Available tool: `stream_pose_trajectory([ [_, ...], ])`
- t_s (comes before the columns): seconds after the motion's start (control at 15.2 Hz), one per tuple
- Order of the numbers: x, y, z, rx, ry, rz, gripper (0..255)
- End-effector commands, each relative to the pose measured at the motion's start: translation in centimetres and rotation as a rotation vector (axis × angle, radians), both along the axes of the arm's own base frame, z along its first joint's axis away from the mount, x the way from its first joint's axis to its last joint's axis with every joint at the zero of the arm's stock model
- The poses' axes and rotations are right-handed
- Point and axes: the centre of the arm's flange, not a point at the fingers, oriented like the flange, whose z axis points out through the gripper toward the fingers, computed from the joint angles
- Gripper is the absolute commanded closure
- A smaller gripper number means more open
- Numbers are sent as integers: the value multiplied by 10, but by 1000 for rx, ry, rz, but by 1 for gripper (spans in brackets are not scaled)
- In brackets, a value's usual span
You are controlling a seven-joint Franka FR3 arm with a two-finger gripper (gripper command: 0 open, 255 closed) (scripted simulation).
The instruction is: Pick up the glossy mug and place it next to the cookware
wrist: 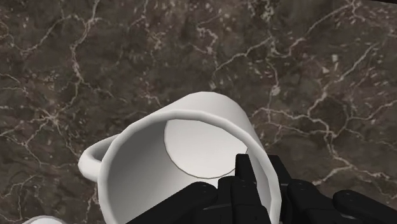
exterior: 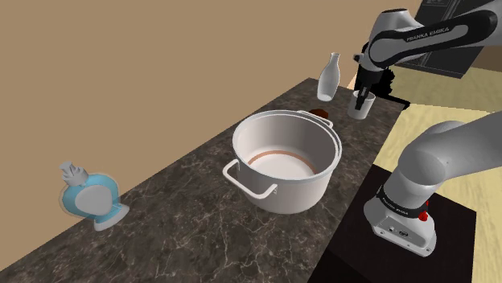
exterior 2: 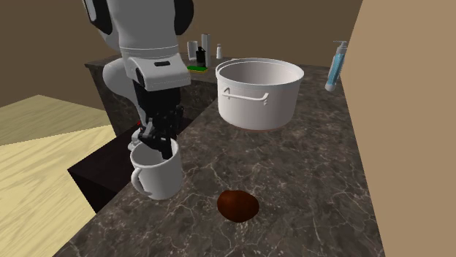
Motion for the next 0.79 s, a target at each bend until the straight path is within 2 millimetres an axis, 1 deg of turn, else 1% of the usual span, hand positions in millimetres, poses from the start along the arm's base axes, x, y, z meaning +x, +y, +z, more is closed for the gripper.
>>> stream_pose_trajectory([
  [0.0, 0, 0, 11, 0, 0, 0, 255],
  [0.73, 0, 0, 69, 0, 0, 0, 255],
])
